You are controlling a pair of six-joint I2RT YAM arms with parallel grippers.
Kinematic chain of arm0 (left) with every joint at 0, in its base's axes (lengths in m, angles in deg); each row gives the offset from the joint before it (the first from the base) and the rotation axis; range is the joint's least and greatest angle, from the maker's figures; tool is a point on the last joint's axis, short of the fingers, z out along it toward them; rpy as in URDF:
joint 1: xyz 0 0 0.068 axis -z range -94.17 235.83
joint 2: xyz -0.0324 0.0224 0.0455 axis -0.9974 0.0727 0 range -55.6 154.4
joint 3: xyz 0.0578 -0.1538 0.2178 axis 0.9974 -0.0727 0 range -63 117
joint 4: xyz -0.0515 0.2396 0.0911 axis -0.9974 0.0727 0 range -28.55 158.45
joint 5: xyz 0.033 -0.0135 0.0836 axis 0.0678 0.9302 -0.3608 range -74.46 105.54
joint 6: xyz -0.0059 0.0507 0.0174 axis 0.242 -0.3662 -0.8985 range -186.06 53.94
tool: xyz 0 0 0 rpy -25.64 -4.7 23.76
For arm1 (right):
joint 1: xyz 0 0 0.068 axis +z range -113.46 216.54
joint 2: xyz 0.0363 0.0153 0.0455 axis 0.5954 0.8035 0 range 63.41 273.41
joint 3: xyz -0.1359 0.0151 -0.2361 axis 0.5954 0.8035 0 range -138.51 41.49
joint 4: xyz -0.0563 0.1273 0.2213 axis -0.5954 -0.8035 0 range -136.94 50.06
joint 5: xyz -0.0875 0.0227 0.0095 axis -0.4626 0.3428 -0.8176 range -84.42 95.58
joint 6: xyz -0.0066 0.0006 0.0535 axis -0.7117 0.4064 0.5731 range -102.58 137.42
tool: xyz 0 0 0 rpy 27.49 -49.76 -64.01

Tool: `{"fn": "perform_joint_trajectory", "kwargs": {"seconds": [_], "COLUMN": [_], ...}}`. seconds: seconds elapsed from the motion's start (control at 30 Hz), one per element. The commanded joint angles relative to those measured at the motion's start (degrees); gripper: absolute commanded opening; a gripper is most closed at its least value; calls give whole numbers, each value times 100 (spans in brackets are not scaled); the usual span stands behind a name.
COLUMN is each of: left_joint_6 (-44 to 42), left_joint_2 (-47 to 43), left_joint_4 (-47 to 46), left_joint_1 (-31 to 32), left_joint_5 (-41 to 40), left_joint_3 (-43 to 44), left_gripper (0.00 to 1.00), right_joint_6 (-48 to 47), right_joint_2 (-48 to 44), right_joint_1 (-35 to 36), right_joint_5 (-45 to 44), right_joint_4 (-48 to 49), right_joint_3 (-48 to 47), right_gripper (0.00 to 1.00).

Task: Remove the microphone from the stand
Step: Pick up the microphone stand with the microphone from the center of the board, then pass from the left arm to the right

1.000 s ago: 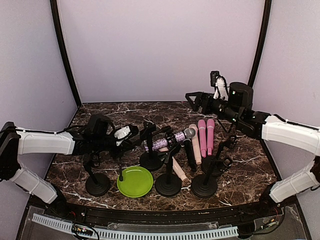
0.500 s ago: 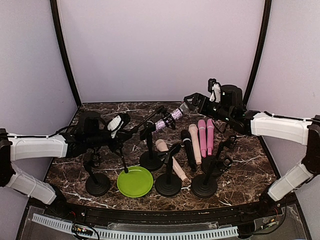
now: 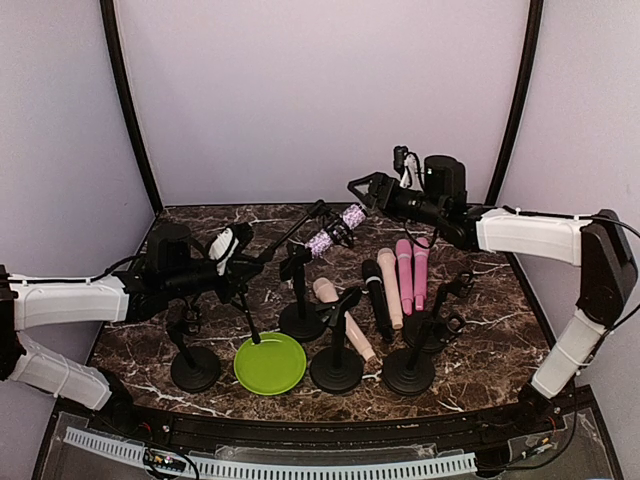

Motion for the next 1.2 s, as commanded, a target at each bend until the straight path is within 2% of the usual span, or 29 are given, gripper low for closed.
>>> {"fn": "perform_joint_trajectory", "kwargs": {"seconds": [0.0, 0.27, 0.4, 0.6, 0.8, 0.93, 1.0, 1.07, 1.13, 1.17], "left_joint_6": [134, -50, -202, -493, -682, -597, -541, -487, -431, -404], "left_joint_2": [-216, 427, 900, 1581, 2306, 2606, 2671, 2658, 2583, 2551], "left_joint_4": [-1149, -2482, -3216, -4290, -5510, -5755, -5738, -5647, -5520, -5485], "left_joint_1": [-33, -41, -41, -43, -66, -133, -156, -182, -202, -211], "left_joint_5": [122, -196, -410, -861, -1351, -1395, -1367, -1356, -1347, -1346], "left_joint_3": [28, -117, -117, -151, -432, -451, -447, -451, -491, -508], "left_gripper": [0, 0, 0, 0, 1, 2, 5, 12, 26, 30], "right_joint_6": [-31, -433, -1017, -2044, -2516, -2732, -2855, -2917, -2913, -2898], "right_joint_2": [73, 85, 125, 257, 564, 831, 995, 1114, 1243, 1291], "right_joint_1": [-10, 5, 115, 519, 813, 969, 1044, 1091, 1113, 1121], "right_joint_5": [634, 674, 503, -264, -691, -831, -946, -1097, -1227, -1300], "right_joint_4": [654, 581, 254, -402, -541, -588, -646, -663, -680, -693], "right_joint_3": [-288, -860, -1298, -1912, -2378, -2687, -2847, -2976, -3094, -3152], "right_gripper": [71, 37, 27, 25, 25, 25, 25, 25, 24, 25]}}
